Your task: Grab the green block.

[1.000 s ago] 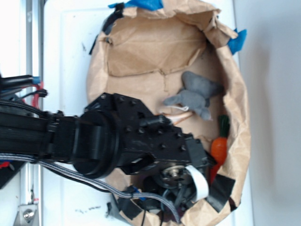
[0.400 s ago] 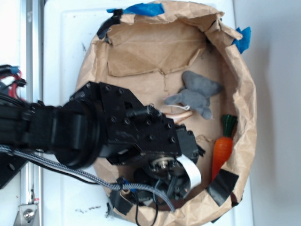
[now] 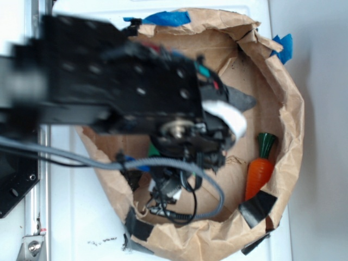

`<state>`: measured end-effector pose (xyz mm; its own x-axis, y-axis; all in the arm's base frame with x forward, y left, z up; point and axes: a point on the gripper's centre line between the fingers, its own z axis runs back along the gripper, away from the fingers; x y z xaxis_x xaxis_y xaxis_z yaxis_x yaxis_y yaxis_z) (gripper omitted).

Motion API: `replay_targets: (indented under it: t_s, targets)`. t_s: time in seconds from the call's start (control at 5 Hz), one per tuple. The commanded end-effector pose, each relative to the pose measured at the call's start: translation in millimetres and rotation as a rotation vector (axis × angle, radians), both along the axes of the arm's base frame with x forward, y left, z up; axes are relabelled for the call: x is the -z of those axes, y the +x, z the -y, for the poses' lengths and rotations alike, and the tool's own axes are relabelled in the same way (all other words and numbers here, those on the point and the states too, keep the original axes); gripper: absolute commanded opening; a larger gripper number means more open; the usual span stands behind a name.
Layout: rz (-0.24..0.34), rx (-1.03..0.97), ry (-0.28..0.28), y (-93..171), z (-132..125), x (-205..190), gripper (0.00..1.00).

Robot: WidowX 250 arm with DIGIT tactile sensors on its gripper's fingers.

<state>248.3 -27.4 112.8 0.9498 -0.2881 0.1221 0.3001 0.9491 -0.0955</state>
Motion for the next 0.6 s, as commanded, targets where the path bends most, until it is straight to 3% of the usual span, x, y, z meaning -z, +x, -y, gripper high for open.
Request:
replay_targets:
  t_s: [0.0, 0.4]
  targets:
    - [0.134, -0.427, 0.089, -24.6, -10.8, -70.3, 0.0]
    - [0.16, -0.431, 0.1, -24.3, -15.3, -72.8, 0.0]
